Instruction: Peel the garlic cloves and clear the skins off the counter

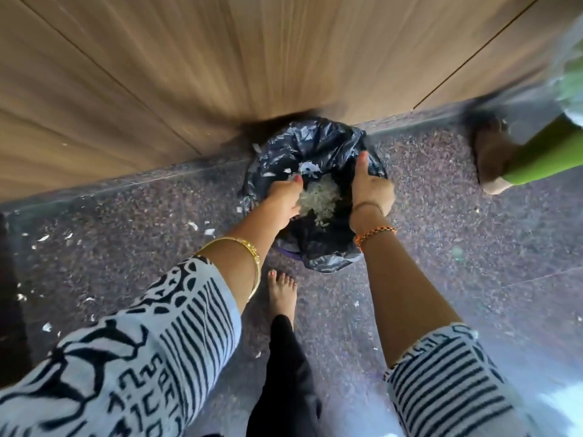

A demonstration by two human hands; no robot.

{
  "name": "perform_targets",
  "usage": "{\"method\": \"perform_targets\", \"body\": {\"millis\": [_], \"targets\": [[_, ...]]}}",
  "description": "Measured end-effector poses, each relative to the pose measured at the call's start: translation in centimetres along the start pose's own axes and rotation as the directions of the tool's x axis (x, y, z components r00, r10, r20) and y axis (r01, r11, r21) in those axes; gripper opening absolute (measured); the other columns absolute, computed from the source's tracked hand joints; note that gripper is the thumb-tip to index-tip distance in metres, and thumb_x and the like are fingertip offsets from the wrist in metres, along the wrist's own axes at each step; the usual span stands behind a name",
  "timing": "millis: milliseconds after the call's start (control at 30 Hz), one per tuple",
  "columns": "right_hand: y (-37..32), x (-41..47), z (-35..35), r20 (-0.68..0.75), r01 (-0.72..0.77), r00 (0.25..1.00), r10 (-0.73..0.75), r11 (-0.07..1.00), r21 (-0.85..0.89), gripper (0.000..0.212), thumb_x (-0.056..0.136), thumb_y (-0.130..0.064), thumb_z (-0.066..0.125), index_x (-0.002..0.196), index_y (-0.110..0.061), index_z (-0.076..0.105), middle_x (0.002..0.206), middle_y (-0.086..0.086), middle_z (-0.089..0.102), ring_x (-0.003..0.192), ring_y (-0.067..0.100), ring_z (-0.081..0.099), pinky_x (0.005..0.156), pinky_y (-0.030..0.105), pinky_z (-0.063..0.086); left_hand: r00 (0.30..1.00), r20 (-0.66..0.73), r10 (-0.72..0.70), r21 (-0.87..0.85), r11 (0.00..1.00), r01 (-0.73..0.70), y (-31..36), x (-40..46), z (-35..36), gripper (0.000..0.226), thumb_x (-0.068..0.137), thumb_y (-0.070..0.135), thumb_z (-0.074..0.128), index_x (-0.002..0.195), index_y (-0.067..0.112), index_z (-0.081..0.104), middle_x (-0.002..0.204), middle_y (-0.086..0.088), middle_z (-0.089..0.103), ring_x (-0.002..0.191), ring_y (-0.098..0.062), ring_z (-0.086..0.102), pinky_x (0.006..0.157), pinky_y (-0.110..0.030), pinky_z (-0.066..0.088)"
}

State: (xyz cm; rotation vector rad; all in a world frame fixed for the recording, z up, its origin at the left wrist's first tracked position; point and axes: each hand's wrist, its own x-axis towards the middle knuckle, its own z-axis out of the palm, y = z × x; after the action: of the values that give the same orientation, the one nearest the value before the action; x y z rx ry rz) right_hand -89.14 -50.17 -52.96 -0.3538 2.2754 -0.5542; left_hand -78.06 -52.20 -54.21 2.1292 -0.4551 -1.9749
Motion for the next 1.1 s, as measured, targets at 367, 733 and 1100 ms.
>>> {"method": "perform_targets", "body": {"millis": [367,733,1100], "targets": [[2.5,3.8,3.5,0.131,-0.027,0.991,0.019,0.998,0.06,0.016,0.079,-0.019,0.074,0.07,-0.008,0.067,0.075,0.011,0.069,0.061,0.023,0.064,0.061,0.034,0.057,0.99,-0.106,0.093,0.11,0.991,-0.082,-0.7,6.1,0.6,0.018,0.099,0.013,0.042,0.099,0.0,0.055,0.117,-0.022,0.058,0.065,-0.023,0.064,0.048,-0.021,0.053],[4.1,4.7,4.3,0.078,-0.069,0.995,0.07,0.998,-0.013,0.027,0.092,-0.005,0.046,0.109,-0.007,0.067,0.108,0.015,0.065,0.102,0.029,0.06,0.078,0.02,0.044,0.961,0.025,0.275,0.611,0.757,-0.233,-1.8,8.6,-0.2,0.04,0.085,-0.009,0.056,0.12,0.011,0.061,0.139,-0.013,0.045,0.122,-0.024,0.05,0.099,-0.024,0.042],[4.4,2.0,3.7,0.149,0.023,0.989,-0.008,0.995,-0.096,0.013,0.083,-0.011,0.063,0.091,-0.015,0.072,0.121,0.016,0.06,0.112,0.03,0.056,0.1,0.036,0.044,0.924,0.2,0.327,0.775,0.524,-0.353,-2.2,6.1,-1.4,0.041,0.089,0.014,0.06,0.129,0.018,0.055,0.146,-0.004,0.039,0.125,-0.022,0.047,0.1,-0.027,0.038]]}}
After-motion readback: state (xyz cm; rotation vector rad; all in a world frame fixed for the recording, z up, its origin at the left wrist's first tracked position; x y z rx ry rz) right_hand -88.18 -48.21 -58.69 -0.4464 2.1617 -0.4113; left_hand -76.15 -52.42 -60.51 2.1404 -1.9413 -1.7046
